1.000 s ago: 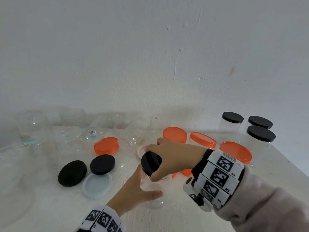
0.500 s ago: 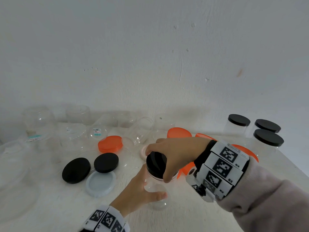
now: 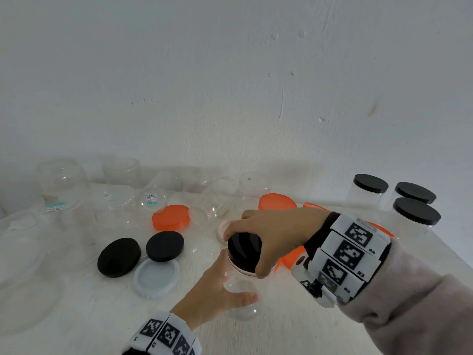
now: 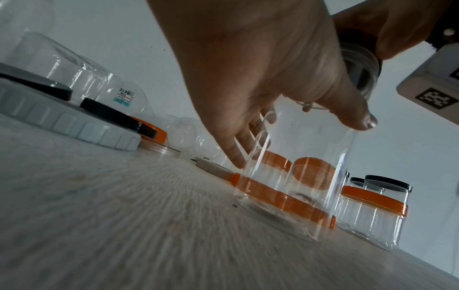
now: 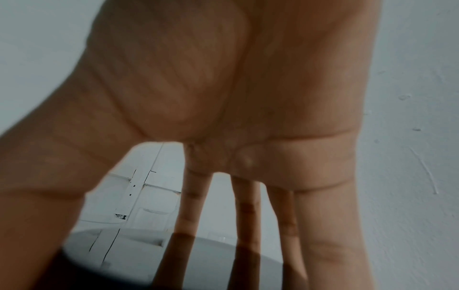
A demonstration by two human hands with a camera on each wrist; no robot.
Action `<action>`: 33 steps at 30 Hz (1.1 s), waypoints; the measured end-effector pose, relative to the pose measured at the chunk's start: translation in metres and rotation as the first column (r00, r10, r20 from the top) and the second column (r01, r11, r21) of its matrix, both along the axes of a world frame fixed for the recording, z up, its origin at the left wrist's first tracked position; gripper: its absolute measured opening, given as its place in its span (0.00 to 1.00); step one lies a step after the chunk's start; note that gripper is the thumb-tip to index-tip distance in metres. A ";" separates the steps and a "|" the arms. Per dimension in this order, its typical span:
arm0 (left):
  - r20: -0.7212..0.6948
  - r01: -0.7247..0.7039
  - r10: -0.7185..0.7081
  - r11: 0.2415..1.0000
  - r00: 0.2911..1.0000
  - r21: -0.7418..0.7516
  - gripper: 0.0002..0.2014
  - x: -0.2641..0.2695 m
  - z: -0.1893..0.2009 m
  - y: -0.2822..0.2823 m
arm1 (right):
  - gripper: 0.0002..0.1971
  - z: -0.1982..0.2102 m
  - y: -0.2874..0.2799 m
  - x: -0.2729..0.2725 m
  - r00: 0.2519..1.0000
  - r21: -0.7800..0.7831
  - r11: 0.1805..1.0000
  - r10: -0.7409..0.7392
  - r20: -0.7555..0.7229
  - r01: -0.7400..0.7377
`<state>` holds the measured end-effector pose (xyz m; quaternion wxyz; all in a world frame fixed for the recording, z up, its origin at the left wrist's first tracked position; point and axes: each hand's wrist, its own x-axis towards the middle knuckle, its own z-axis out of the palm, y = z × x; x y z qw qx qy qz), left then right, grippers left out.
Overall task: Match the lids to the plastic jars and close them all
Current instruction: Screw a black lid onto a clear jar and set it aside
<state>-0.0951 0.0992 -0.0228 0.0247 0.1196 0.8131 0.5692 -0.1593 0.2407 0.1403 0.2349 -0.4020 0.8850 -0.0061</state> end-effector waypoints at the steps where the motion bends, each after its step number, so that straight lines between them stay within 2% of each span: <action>1: -0.001 0.000 0.000 1.000 1.000 0.002 0.42 0.000 0.000 0.000 | 0.37 -0.001 0.000 0.000 1.000 -0.004 1.000 0.000 -0.002 0.000; 16: 0.022 -0.015 0.016 1.000 1.000 -0.024 0.41 0.002 0.005 0.000 | 0.32 -0.018 0.001 0.005 0.978 -0.103 0.995 -0.027 -0.209 0.005; 24: 0.041 -0.018 0.018 1.000 0.999 -0.008 0.42 0.003 0.003 0.001 | 0.37 -0.016 0.005 0.005 0.988 -0.069 0.995 -0.085 -0.133 0.076; 30: 0.034 -0.049 0.050 0.998 0.998 -0.026 0.41 0.004 0.006 0.002 | 0.31 -0.021 0.004 0.013 0.967 -0.157 0.986 -0.091 -0.237 0.054; 33: 0.037 -0.055 0.056 0.998 0.998 -0.027 0.41 0.004 0.006 0.003 | 0.31 -0.023 0.005 0.014 0.956 -0.180 0.982 -0.112 -0.271 0.063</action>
